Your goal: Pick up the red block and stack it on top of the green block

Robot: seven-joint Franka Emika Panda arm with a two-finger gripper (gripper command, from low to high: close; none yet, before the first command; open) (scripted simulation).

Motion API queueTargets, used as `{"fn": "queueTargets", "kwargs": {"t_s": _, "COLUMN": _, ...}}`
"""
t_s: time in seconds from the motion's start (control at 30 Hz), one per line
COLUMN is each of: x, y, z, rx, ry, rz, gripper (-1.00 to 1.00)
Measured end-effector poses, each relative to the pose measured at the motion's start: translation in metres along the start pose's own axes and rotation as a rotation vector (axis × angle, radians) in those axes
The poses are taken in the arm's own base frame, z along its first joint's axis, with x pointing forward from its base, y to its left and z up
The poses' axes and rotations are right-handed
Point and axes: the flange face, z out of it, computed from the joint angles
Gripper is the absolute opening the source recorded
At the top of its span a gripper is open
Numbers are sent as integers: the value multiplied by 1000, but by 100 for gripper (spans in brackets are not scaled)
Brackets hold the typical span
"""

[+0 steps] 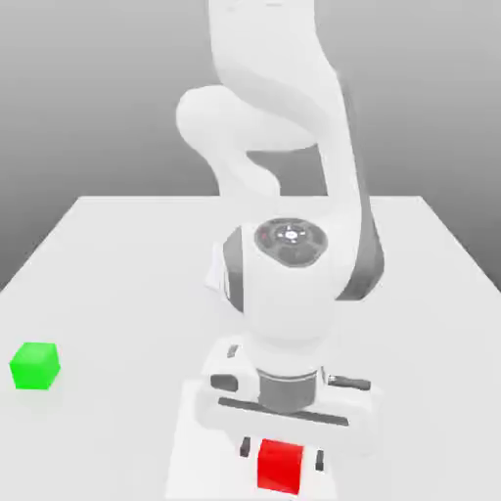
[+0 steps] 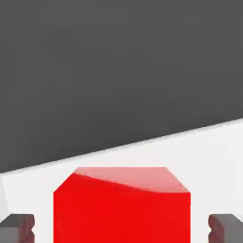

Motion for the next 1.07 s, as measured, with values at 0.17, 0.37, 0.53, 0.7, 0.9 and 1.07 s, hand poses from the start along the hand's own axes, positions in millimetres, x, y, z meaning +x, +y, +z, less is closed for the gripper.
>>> {"fn": "queueTargets", "kwargs": {"t_s": 0.17, "x": 0, "y": 0, "z": -9, "rx": 0, "ry": 0, "rz": 1, "gripper": -100}}
{"fn": "queueTargets", "kwargs": {"t_s": 0.37, "x": 40, "y": 29, "z": -63, "rx": -7, "ry": 7, "rz": 160, "gripper": -100}}
{"fn": "queueTargets", "kwargs": {"t_s": 0.53, "x": 127, "y": 122, "z": -76, "rx": -15, "ry": 17, "rz": 587, "gripper": -100}}
{"fn": "queueTargets", "kwargs": {"t_s": 0.7, "x": 197, "y": 267, "z": -89, "rx": -11, "ry": 14, "rz": 1114, "gripper": -100}}
{"fn": "queueTargets", "kwargs": {"t_s": 0.9, "x": 214, "y": 352, "z": -54, "rx": 1, "ry": 1, "rz": 1456, "gripper": -100}}
{"fn": "queueTargets", "kwargs": {"t_s": 1.07, "x": 213, "y": 353, "z": -36, "rx": 0, "ry": 1, "rz": 1461, "gripper": 100}}
